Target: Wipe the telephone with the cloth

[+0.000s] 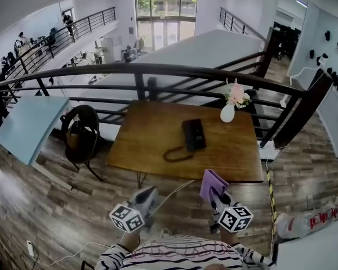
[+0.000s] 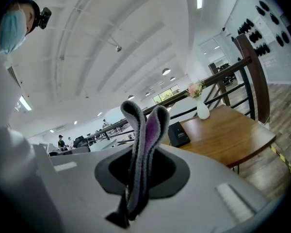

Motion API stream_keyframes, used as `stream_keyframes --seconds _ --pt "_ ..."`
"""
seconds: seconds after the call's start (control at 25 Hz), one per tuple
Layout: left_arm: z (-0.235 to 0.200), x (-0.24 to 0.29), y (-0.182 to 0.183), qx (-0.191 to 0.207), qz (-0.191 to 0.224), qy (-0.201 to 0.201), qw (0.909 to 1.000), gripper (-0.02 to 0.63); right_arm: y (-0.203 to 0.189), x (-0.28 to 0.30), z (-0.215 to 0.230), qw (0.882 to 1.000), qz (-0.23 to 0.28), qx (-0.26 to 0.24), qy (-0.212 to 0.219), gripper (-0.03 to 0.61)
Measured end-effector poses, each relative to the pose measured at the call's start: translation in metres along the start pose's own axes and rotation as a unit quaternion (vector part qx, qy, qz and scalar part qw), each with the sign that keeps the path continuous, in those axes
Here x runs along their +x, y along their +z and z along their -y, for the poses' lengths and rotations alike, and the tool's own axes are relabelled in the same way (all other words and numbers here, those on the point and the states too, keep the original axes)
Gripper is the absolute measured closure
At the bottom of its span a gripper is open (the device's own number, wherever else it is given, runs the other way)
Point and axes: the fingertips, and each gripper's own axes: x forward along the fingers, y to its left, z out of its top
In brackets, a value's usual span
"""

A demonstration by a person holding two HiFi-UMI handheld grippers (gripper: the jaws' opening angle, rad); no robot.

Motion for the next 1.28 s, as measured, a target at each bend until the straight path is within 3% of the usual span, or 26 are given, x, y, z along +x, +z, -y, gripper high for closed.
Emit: stream_keyframes --seconds 0.28,0.52,1.28 --pt "-0.056 0.016 0.005 -0.026 -0.021 -0.012 0.9994 0.612 -0.001 0.041 0.002 0.999 -0.001 0.017 -0.028 0.541" --pt "-0.076 0.047 0.005 -0.041 -0.024 -0.015 0.9988 0.612 0.012 0.069 0.027 0.999 -0.004 0.022 -0.039 0.541" --pt "-0.084 0.262 0.018 -0.031 0.018 0.034 0.9988 0.612 0.131 0.165 0.186 0.999 -0.031 -0.008 0.038 0.540"
